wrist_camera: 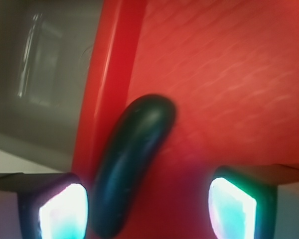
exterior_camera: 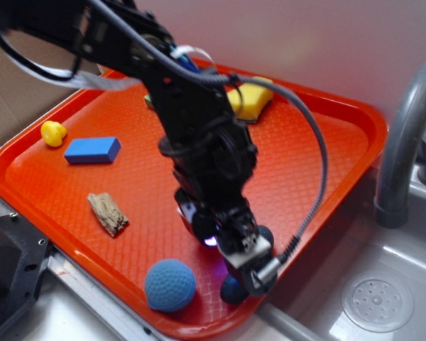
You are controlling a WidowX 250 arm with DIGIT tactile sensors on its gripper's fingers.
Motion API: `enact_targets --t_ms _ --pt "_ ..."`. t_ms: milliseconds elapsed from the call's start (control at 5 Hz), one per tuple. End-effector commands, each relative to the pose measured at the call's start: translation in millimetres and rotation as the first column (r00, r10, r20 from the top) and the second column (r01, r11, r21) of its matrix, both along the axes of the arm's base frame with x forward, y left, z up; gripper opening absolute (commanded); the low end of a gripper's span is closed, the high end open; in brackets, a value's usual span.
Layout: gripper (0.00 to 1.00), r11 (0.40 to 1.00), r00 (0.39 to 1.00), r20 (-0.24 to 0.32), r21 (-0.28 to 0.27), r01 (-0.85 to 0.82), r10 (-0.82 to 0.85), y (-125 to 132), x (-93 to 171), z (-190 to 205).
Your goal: Grab the plastic pickle.
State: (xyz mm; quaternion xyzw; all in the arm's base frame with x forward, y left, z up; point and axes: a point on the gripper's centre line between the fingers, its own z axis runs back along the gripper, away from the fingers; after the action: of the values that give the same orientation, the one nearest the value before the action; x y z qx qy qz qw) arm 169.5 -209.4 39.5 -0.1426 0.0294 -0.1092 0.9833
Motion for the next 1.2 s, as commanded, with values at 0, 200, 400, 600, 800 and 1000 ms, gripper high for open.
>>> enact_targets --t_ms 0,200,400,600,800,1000 --pt "1.00 0.985 0.996 0.012 0.148 0.090 -0.093 -9.7 9.5 3.4" --pt "0.74 0.977 0.997 0.007 0.203 0.069 -0.072 7.1 8.0 6.5" --pt "0.00 0.974 0.995 -0.019 0.204 0.095 -0.093 9.7 3.1 7.1" --pt "0.00 0.972 0.992 -0.034 0.196 0.127 -0.123 9.6 -2.5 6.9" --pt "0.00 0.967 0.986 -0.052 0.195 0.163 -0.156 7.5 -2.3 3.2" --pt "0.00 0.951 0.963 0.032 0.168 0.259 -0.268 10.4 0.8 21.8"
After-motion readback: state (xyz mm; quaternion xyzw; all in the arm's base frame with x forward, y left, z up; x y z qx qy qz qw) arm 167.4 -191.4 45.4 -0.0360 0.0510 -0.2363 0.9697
